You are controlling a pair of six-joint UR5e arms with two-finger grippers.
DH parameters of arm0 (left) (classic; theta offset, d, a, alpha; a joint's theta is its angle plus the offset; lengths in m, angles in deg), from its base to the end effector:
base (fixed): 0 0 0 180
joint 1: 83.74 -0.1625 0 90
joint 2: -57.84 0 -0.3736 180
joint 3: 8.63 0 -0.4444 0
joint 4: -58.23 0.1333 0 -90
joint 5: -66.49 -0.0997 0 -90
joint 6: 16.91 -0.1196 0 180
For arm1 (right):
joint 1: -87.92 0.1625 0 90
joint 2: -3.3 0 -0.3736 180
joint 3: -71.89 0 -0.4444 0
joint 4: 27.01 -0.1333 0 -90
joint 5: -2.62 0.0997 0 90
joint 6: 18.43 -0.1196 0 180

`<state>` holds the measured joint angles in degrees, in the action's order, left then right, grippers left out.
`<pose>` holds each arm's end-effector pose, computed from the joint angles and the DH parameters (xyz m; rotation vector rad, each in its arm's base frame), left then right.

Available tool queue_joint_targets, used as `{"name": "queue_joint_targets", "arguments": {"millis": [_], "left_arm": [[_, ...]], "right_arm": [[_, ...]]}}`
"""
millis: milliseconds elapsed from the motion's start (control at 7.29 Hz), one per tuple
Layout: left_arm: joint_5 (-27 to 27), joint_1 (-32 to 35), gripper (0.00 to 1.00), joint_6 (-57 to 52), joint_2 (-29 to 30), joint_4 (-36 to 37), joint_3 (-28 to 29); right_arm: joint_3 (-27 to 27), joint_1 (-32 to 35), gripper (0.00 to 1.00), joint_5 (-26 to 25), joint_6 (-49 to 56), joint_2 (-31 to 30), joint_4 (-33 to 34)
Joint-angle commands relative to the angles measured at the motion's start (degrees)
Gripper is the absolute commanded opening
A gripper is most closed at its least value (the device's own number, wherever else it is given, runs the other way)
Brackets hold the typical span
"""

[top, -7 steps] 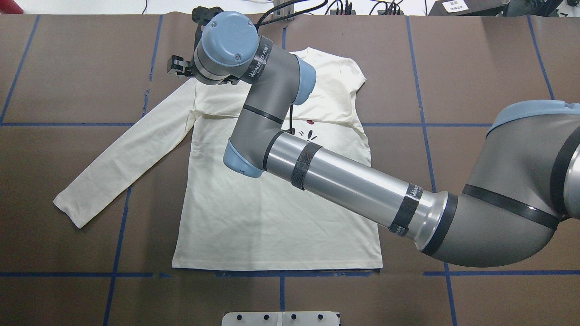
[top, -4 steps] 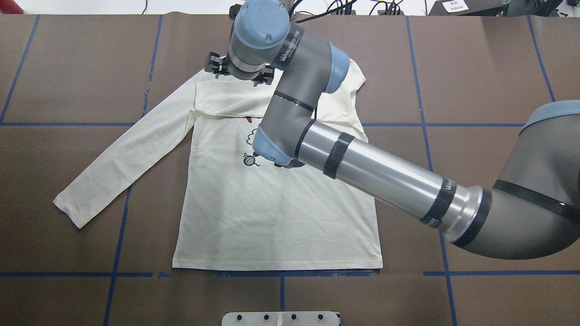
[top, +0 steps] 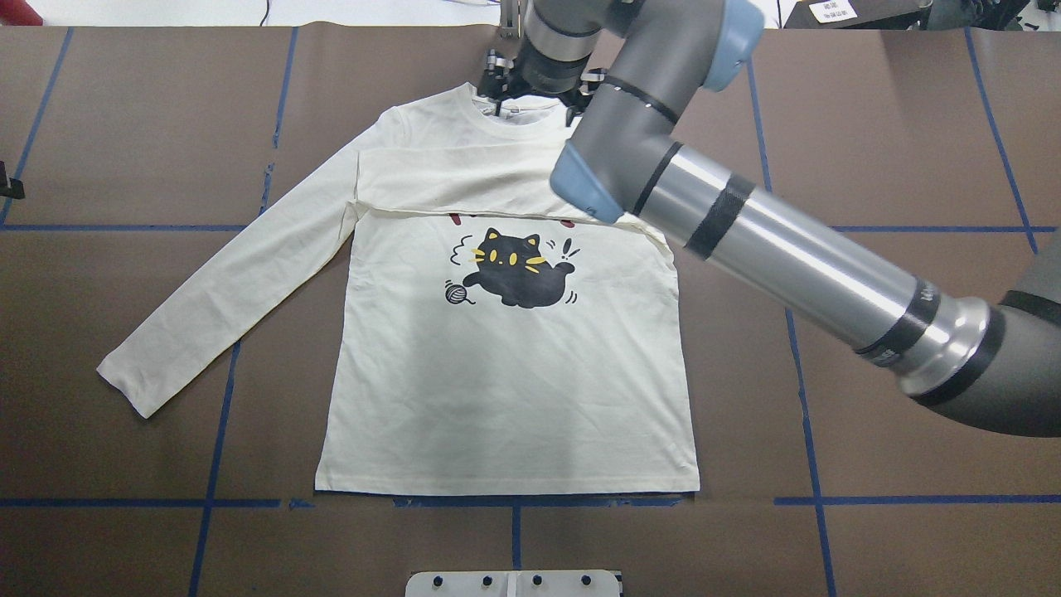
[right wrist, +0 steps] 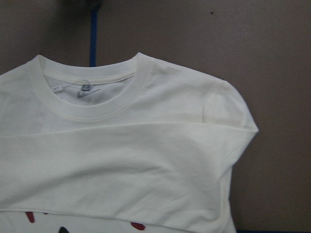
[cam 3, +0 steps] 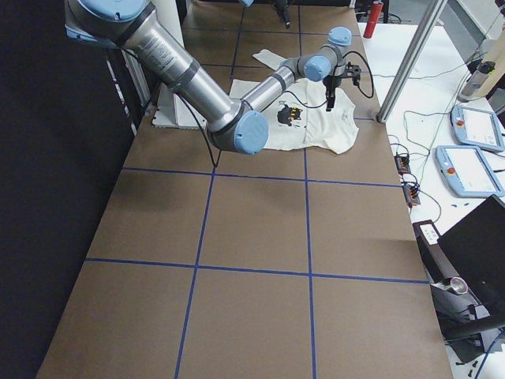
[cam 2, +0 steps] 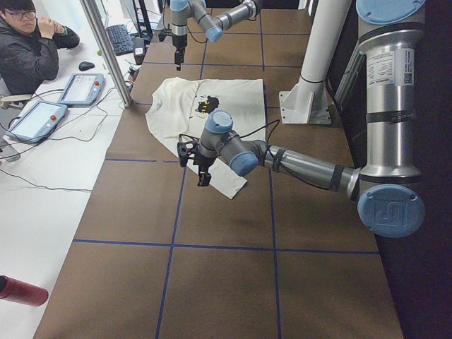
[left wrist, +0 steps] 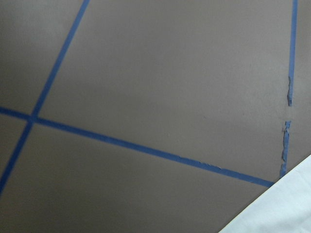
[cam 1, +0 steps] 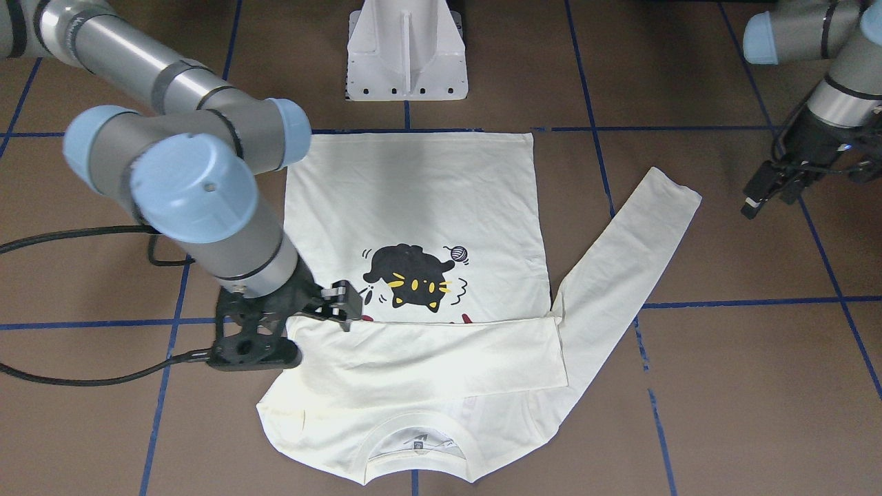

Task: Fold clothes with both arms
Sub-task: 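Release the sleeve and raise the right gripper while the left gripper grasps the other cuff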

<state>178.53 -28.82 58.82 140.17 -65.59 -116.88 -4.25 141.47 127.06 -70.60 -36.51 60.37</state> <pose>0.2356 -0.4893 0.4606 0.1353 0.8465 -0.5172 -0.4133 -0.6701 0.1525 0.0680 -0.8720 0.0524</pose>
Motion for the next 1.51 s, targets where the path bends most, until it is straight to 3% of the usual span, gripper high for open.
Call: {"name": "queue_joint_targets", "arguments": {"millis": [0, 274, 1371], "left_arm": [[-9.87, -16.00, 1.00, 19.39, -2.61, -3.35, -0.21], [-11.31, -20.54, 0.99, 23.40, -3.05, -3.00, -0.12], [-11.49, -21.16, 0.93, 22.97, -5.51, -2.83, 1.72]], "right_arm": [[-3.93, 5.41, 1.00, 3.34, 9.42, -6.22, 4.10], [-4.28, 5.86, 1.00, 3.80, 9.98, -6.59, 4.11], [-5.78, 5.25, 1.00, 3.44, 9.45, -6.86, 3.93]]}}
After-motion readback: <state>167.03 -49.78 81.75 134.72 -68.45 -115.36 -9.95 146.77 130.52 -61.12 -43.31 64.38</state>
